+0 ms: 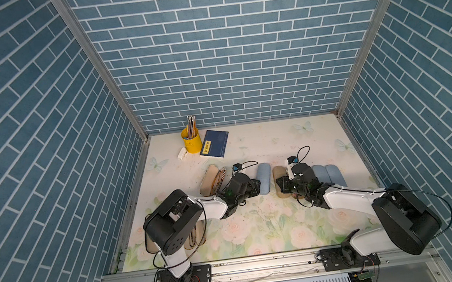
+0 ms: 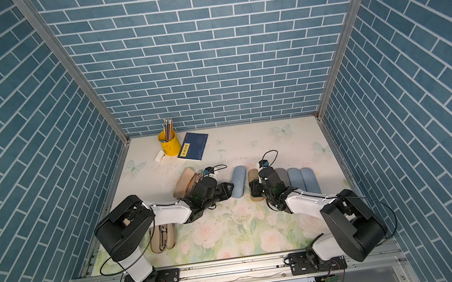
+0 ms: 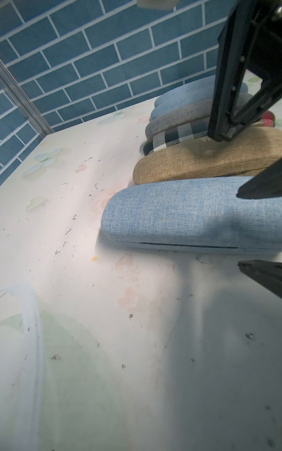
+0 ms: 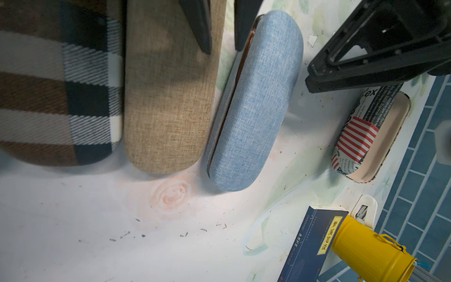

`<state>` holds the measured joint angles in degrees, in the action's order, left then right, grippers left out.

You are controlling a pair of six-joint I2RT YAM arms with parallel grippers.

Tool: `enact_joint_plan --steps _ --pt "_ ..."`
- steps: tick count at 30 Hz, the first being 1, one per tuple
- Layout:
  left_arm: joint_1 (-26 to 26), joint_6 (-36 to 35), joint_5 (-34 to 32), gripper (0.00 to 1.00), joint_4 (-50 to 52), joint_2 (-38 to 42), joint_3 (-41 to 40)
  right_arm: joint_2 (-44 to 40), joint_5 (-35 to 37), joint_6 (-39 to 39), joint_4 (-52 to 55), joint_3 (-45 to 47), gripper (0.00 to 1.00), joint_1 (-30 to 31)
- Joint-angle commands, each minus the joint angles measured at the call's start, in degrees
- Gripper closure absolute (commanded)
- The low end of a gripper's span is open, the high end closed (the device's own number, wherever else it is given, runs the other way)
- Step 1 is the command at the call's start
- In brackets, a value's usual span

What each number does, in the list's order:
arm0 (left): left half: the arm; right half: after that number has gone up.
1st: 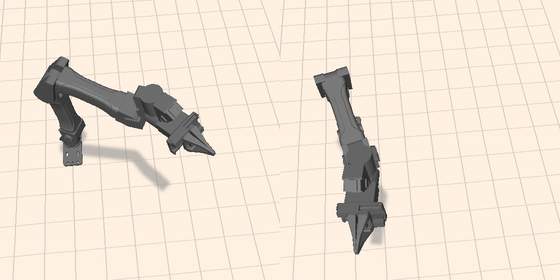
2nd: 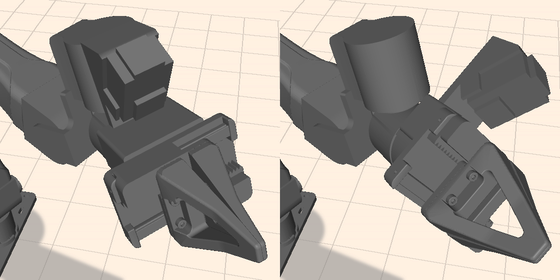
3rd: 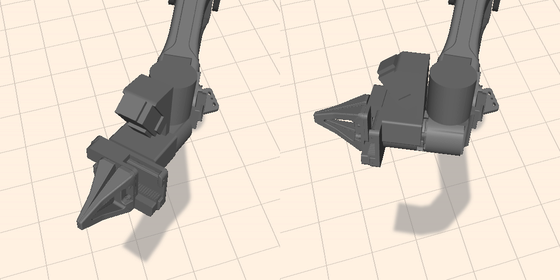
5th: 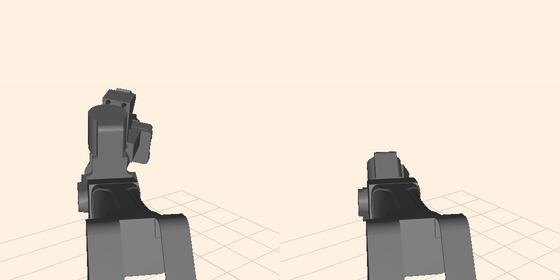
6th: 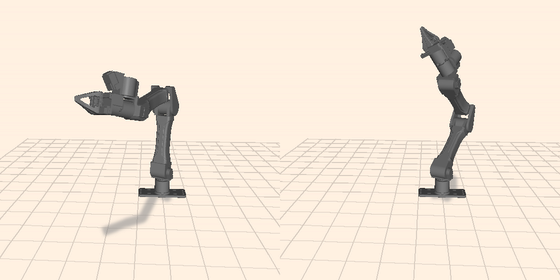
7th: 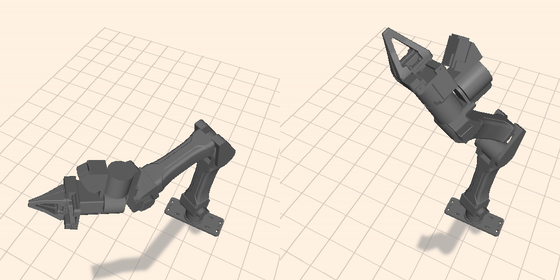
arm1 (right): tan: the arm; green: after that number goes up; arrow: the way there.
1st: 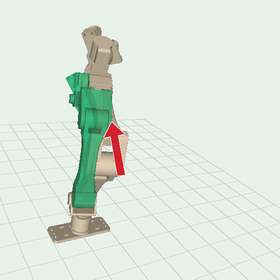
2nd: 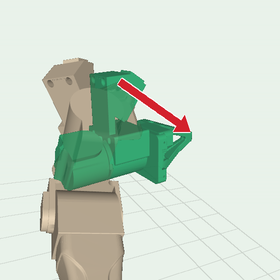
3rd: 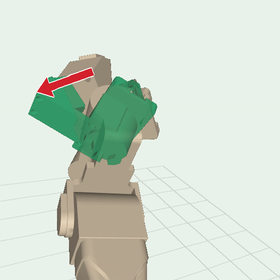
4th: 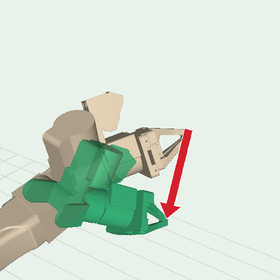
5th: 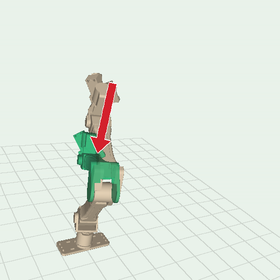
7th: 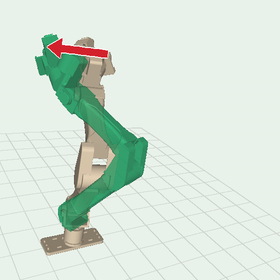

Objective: Close the glasses case
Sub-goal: Move the glasses case to the center of the board.

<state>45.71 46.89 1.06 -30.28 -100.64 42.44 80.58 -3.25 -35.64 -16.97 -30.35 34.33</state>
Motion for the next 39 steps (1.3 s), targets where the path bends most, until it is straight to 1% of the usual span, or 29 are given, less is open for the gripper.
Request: enact_joint_plan --steps 1,15,30,36,39 --pt "0.30 -1.58 0.39 0.56 1.06 -0.35 2.14 0.20 1.39 1.54 0.80 0.80 0.82 -0.56" --pt "2.61 -4.58 1.51 0.57 6.09 -5.41 8.18 -0.42 0.83 1.62 0.40 1.78 0.84 -1.63" --pt "3.42 -5.76 3.86 0.57 7.71 -11.32 11.88 -1.69 0.26 1.80 0.27 2.57 0.84 -1.72" --pt "3.42 -5.23 2.70 0.57 7.08 -8.14 9.74 -3.13 0.43 1.89 0.22 2.87 0.83 -1.76" --pt "3.42 -5.06 1.69 0.52 7.13 -5.00 8.36 -4.04 0.09 1.90 -0.07 2.96 0.82 -1.77"
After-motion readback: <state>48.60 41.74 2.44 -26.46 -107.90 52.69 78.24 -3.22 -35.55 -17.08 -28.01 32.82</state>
